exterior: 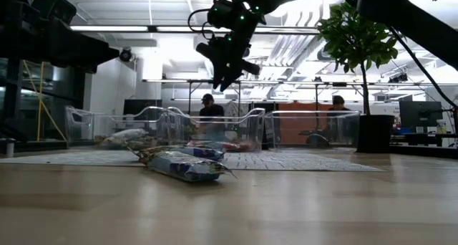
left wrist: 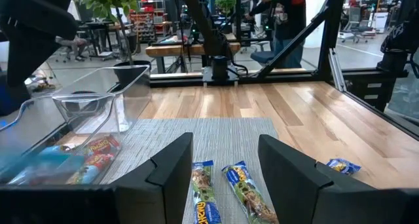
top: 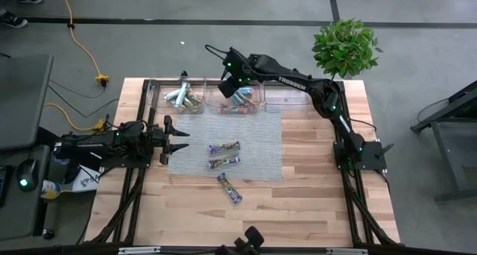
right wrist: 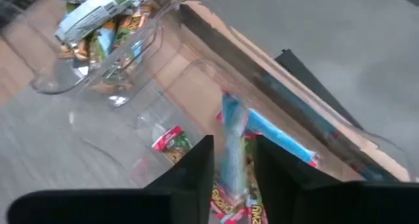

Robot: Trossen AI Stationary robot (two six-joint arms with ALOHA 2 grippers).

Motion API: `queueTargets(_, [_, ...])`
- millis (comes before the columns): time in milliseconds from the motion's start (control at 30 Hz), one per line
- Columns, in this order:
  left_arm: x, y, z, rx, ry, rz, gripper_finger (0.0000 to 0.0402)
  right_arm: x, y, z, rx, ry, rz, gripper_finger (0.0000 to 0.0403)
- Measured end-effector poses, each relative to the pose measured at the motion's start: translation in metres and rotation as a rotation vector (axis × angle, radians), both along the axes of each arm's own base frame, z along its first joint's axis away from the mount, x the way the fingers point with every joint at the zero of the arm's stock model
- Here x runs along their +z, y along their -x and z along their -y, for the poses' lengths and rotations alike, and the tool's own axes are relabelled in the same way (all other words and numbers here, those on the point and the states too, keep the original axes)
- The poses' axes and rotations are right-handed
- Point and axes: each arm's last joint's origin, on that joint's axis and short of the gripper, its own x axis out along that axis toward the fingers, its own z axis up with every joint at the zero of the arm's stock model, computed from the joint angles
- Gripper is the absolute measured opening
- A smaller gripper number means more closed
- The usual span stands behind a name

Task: Pick and place Granola Bars by type
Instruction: Put the blue granola bar into the right transparent bin

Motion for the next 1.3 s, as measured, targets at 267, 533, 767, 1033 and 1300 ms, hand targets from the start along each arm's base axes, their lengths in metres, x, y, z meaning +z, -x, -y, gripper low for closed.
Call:
queueTargets(267, [0.0,0.0,0.0,0.0,0.0,0.0,0.0172,0.004,-0.013,-0.013,0.201,-0.035,0.102,0.0132])
queueTargets(533, [0.0,0.0,0.0,0.0,0.0,0.0,0.0172,0.006,-0.041,-0.087,0.654,-0.039,0.145,0.0147])
queueTargets(767, [0.0,0.0,0.0,0.0,0.0,0.0,0.0172,-0.002,-0.044,-0.156,0.849,0.071,-0.056,0.0177])
queueTargets(1033, [0.0,0.0,0.0,0.0,0.0,0.0,0.0172,-0.009,-0.049,-0.177,0.874,0.037,-0.059,0.0231])
queueTargets(1300, [0.0,0.0,0.0,0.0,0.0,0.0,0.0172,-0.06,-0.063,-0.185,0.923,-0.03,-0.174,0.0245])
